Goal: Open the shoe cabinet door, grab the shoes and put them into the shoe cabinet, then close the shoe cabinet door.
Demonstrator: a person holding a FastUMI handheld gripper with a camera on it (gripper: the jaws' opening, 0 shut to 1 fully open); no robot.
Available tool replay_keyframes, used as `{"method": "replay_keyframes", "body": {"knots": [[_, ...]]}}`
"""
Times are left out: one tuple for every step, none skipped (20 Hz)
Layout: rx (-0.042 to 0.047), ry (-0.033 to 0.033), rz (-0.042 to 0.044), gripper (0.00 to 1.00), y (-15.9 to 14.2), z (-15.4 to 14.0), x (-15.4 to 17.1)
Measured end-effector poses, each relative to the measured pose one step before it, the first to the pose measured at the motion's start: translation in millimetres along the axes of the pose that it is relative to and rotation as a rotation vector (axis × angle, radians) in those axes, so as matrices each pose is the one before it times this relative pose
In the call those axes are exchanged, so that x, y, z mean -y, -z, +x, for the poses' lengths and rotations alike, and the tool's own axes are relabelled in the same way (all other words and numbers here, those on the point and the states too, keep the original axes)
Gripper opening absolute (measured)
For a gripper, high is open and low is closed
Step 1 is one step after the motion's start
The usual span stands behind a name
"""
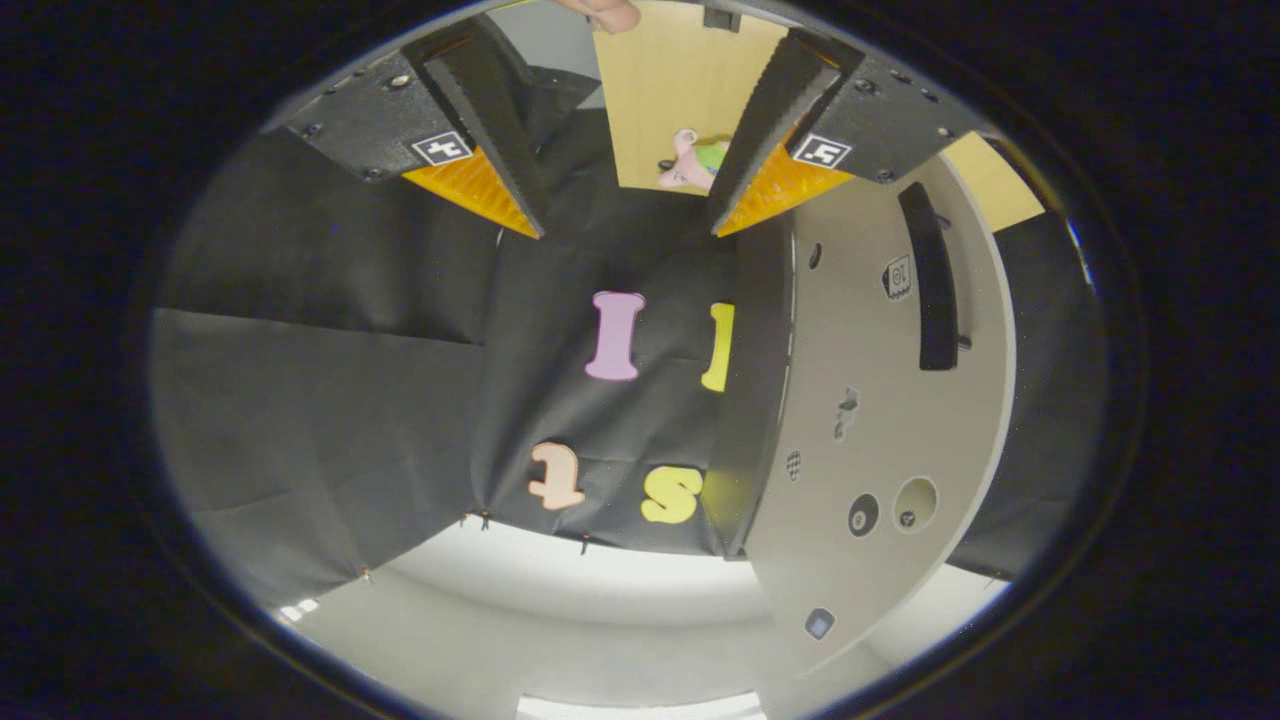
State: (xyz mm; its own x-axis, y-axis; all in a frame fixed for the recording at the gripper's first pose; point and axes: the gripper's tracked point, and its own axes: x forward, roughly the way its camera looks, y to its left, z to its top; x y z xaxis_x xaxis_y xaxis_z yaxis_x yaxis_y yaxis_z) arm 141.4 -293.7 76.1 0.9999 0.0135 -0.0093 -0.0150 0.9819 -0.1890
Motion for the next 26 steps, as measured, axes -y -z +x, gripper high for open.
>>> {"method": "replay_keyframes", "body": {"knots": [[0.00789, -0.03470, 0.02210, 1.00, -0.59, 6.30, -9.82], [-0.00770, -0.03054, 0.02578, 1.00, 0.72, 4.70, -9.53], [-0.01570, -0.02492, 0.02191, 1.00, 2.88, 5.17, -8.80], [-0.01397, -0.01829, 0.01566, 1.00, 1.15, 3.93, -7.08], [-0.00756, -0.00739, 0.01309, 1.00, -0.13, 3.77, -5.92], [-0.00403, -0.00518, 0.01194, 1.00, -0.56, 2.41, -4.87], [-0.00467, -0.01004, 0.01250, 1.00, -0.06, 3.60, -5.92], [-0.00736, -0.01193, 0.01418, 1.00, 0.92, 3.05, -6.08], [-0.00767, -0.01594, 0.00883, 1.00, 1.21, 4.09, -9.06], [-0.00649, -0.01499, 0.00105, 1.00, 0.94, 2.19, -7.36], [-0.00314, -0.02008, -0.00432, 1.00, 0.13, 3.47, -8.93], [-0.00312, -0.02734, -0.00593, 1.00, 1.14, 2.10, -11.88], [-0.01559, -0.03439, -0.00327, 1.00, 3.09, 2.56, -14.58], [-0.00755, 0.00218, -0.01741, 1.00, -0.92, 2.31, -6.61], [0.01216, 0.00601, -0.01165, 0.95, -3.23, -3.95, -4.14], [0.00714, -0.00820, -0.01543, 0.94, -2.70, 0.03, -6.72], [0.00035, -0.01369, -0.00436, 0.94, 0.35, 1.93, -10.03], [-0.00380, -0.00880, 0.00911, 0.94, 1.93, 0.72, -8.50], [-0.00461, -0.00887, 0.01709, 0.94, 2.95, 1.48, -7.89], [-0.00437, -0.01163, 0.00982, 0.94, 0.84, 1.92, -9.10], [-0.00641, -0.01245, -0.00281, 0.94, -0.66, 2.80, -8.93], [0.00136, -0.00853, -0.00434, 0.94, -1.73, 2.84, -6.34], [-0.00271, -0.00694, -0.00360, 0.94, 0.45, 2.99, -5.41], [-0.00227, -0.00485, -0.00154, 0.94, -0.17, 1.94, -6.10], [0.00080, -0.00229, -0.00163, 0.94, -0.02, 2.21, -5.37], [0.00133, -0.00310, -0.00031, 0.94, -0.30, 2.30, -4.78]]}}
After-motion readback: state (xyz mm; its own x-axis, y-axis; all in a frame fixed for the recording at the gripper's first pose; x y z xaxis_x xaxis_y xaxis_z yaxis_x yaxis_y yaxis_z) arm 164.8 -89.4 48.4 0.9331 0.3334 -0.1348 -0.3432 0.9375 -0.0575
